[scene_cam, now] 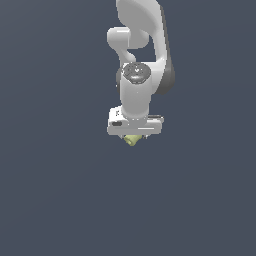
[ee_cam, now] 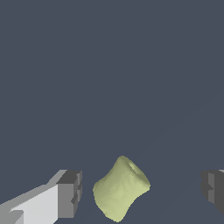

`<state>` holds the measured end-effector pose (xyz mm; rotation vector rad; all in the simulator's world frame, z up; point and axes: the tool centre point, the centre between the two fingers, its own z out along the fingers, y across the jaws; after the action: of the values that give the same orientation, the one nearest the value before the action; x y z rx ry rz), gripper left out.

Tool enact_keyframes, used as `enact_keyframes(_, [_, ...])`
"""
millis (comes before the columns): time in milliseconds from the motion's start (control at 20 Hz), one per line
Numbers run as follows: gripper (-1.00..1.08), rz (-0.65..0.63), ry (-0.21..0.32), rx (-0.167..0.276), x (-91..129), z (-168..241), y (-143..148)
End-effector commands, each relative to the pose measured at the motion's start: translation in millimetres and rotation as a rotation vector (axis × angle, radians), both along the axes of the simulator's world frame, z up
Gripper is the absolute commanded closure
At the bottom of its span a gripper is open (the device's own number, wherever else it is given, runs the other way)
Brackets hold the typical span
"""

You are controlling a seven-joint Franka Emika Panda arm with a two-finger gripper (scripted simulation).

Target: Pick up the object and move it to a goal position.

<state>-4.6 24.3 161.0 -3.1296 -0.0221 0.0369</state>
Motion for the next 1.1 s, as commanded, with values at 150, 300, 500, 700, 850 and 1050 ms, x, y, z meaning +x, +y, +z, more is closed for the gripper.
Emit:
enact_keyframes(150, [-0.92, -0.01, 0.001, -0.005, 1, 1, -7])
enact_keyframes(300, [-0.92, -0.035, 0.003, -0.018, 2, 4, -25])
enact_keyframes(500, [-0.92, -0.048, 0.004, -0.024, 3, 6, -34])
enact_keyframes(700, [-0.92, -0.049, 0.004, -0.023, 2, 5, -32])
enact_keyframes(850, [-0.92, -0.064, 0.003, -0.023, 1, 3, -31])
enact_keyframes(1050, [-0.92, -0.1, 0.002, -0.022, -3, -1, -28])
